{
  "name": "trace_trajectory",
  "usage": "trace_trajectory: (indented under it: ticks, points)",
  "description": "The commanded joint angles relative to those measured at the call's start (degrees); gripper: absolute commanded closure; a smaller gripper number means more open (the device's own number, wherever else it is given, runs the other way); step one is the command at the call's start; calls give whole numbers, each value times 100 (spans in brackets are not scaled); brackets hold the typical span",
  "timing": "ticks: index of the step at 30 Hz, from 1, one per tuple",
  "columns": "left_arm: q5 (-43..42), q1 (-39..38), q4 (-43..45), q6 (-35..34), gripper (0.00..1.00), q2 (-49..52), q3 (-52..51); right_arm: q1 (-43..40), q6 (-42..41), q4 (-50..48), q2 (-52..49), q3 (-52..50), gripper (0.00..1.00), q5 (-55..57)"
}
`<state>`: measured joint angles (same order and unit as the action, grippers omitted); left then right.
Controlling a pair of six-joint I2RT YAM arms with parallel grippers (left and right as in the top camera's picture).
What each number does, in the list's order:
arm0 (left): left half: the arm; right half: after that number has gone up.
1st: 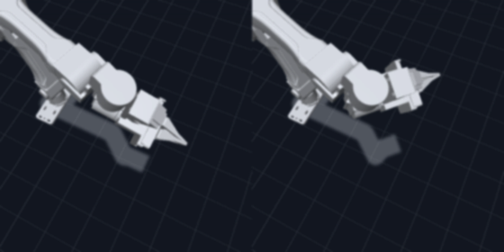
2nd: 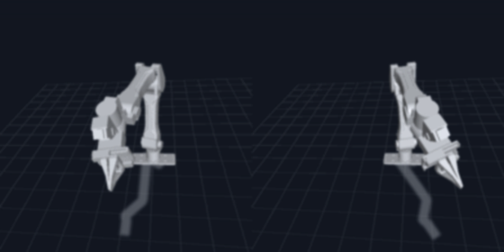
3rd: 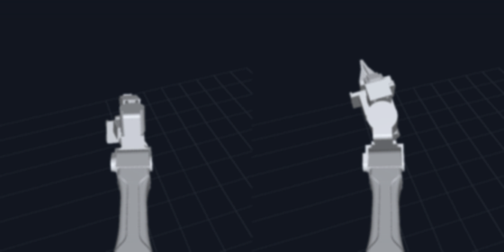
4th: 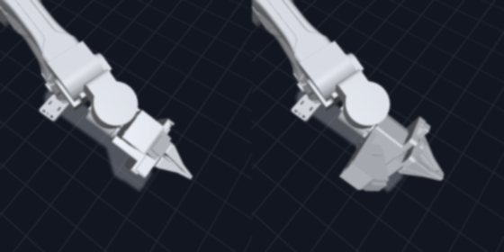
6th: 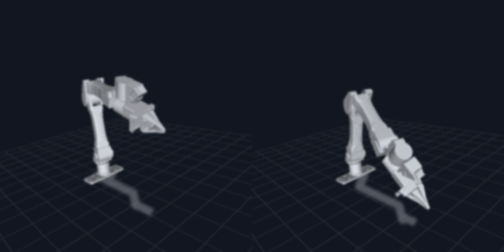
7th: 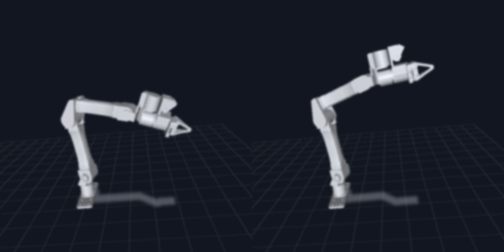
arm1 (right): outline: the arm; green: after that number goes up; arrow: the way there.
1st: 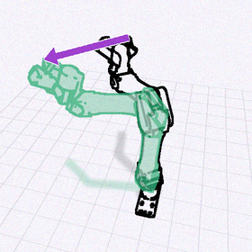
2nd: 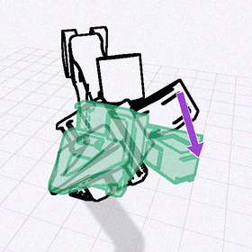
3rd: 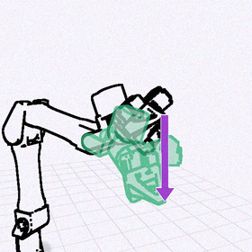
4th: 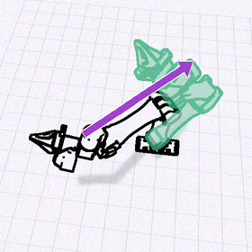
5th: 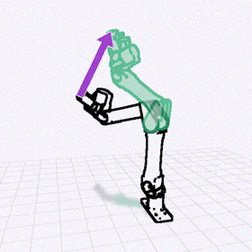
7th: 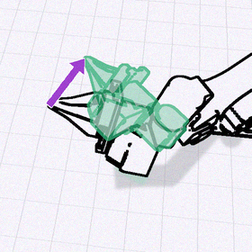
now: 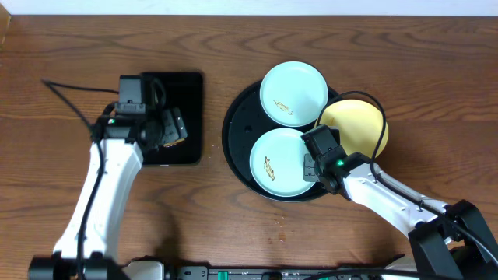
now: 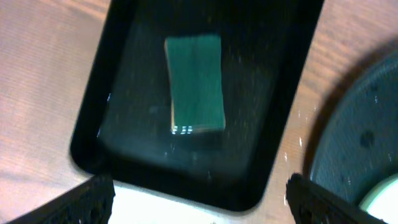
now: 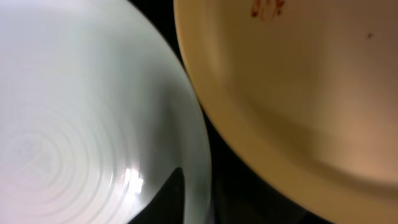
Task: Clean dirty plates on tray and stack at the side
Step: 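Reach the left gripper down to the green sponge in the black tray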
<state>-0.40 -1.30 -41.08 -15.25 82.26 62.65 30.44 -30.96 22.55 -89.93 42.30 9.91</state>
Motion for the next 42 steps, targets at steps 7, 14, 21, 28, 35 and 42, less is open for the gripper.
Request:
trace_trajectory:
  ticks: [7,14,21,28,35,42]
  points:
    - [160,-2,586,-68,12,1349,2,-26,-24,-28,-35,-11,90,-52]
    - [155,-2,863,-68,24,2109,2,-26,-24,-74,-35,-11,88,-52]
    - [157,-2,894,-22,60,2179,2,-26,-22,-136,-35,-11,87,-52]
    - [157,11,1228,15,92,2179,74,-26,-22,-133,-35,-11,87,-50]
    - [339,109,1397,13,18,2173,118,-26,-22,-133,-35,-9,86,-52]
    - [365,214,2057,-55,18,2234,131,-26,-22,-177,-35,-9,83,-50]
